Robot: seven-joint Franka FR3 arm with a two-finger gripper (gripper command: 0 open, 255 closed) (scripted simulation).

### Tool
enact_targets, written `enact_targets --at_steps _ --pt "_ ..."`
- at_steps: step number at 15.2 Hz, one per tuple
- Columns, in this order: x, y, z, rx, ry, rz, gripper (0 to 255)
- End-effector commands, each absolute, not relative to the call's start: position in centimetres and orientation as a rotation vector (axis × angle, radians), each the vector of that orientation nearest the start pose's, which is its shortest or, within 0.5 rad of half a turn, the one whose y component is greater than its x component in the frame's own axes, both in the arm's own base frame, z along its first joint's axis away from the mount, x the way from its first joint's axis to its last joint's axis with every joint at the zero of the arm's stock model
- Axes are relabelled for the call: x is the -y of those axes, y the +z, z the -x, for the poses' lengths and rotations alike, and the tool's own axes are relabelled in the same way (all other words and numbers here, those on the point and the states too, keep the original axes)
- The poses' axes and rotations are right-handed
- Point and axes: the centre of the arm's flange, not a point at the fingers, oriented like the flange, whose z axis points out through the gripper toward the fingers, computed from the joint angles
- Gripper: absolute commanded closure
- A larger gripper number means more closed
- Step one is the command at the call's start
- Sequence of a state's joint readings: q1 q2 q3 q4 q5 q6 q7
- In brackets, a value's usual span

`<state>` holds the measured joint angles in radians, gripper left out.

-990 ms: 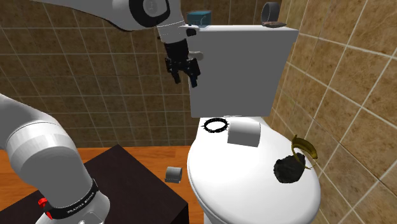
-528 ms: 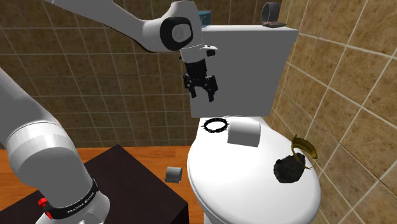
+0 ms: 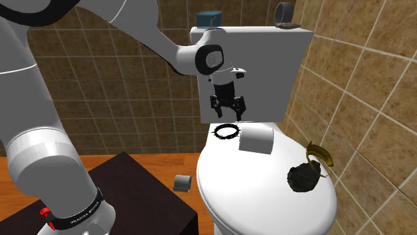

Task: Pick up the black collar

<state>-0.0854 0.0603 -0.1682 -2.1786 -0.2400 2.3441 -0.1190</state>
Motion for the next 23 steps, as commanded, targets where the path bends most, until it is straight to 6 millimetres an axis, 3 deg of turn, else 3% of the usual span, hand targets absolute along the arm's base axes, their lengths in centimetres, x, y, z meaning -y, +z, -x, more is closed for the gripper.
enact_targets --at_steps 1,3,12,13,23 --pt "15.2 35.5 -55.2 0.061 -0.097 3.358 0" --pt "16.3 33.8 -56.6 0.077 -0.08 3.368 0" --pt "16.3 29.8 -56.5 0.077 -0.08 3.368 0" --pt "16.2 29.8 -56.6 0.077 -0.08 3.368 255" --pt "16.3 30.3 -56.5 0.077 -0.08 3.368 255"
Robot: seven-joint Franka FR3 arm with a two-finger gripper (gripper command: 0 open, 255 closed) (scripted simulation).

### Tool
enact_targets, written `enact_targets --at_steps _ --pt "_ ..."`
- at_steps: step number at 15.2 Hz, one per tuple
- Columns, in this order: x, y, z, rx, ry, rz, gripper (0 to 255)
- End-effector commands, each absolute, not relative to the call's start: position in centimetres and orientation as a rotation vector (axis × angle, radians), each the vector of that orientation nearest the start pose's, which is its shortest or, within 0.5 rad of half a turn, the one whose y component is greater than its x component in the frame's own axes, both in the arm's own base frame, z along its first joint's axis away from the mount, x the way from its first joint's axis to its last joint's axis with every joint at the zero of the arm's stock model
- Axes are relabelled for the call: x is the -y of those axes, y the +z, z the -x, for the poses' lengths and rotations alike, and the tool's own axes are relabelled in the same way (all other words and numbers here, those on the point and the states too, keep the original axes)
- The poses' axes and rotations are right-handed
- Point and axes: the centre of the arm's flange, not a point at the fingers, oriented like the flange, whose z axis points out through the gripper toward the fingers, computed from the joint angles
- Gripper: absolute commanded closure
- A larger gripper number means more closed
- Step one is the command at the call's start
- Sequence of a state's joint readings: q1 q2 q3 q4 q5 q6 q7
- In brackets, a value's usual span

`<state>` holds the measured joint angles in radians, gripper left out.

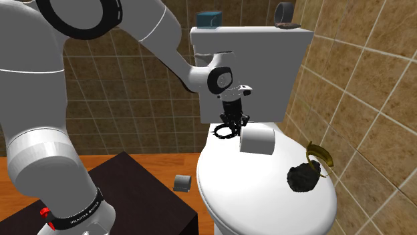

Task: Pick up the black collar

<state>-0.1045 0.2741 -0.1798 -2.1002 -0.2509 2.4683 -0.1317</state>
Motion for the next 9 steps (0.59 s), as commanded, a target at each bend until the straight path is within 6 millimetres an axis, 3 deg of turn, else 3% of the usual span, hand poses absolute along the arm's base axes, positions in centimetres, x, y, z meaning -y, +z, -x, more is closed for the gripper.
enact_targets --at_steps 1,9 --pt "16.3 30.8 -56.5 0.077 -0.08 3.368 255" --pt "16.3 35.0 -56.6 0.077 -0.08 3.368 255"
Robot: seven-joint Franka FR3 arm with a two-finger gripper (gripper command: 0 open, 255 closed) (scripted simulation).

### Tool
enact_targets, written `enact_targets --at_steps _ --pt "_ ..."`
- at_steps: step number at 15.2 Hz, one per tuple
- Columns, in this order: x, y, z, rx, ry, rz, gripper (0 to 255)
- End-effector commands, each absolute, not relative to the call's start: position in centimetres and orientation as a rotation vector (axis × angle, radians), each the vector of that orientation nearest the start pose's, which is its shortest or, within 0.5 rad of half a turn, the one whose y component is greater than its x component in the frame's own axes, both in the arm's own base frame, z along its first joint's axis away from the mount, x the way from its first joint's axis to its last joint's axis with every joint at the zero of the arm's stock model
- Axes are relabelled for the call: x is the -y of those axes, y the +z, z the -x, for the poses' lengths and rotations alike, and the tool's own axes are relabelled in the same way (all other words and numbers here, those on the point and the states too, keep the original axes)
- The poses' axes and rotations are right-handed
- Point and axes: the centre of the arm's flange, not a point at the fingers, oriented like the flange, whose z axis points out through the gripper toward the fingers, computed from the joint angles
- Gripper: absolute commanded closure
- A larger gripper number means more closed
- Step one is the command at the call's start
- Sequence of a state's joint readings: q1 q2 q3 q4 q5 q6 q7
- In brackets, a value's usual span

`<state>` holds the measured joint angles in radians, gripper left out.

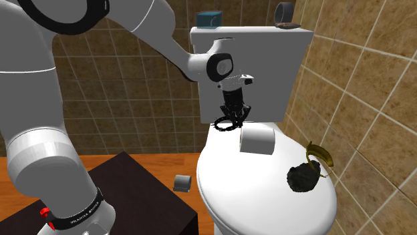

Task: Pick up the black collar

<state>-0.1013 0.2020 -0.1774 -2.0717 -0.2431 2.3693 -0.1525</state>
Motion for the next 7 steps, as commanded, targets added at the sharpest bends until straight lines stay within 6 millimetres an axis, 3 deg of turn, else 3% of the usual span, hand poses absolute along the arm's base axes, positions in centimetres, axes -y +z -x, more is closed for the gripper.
enact_targets --at_steps 1,5,7 --pt "16.3 35.6 -56.6 0.077 -0.08 3.368 255" --pt "16.3 37.7 -56.6 0.077 -0.08 3.368 255" --pt "16.3 37.8 -56.5 0.077 -0.08 3.368 255"
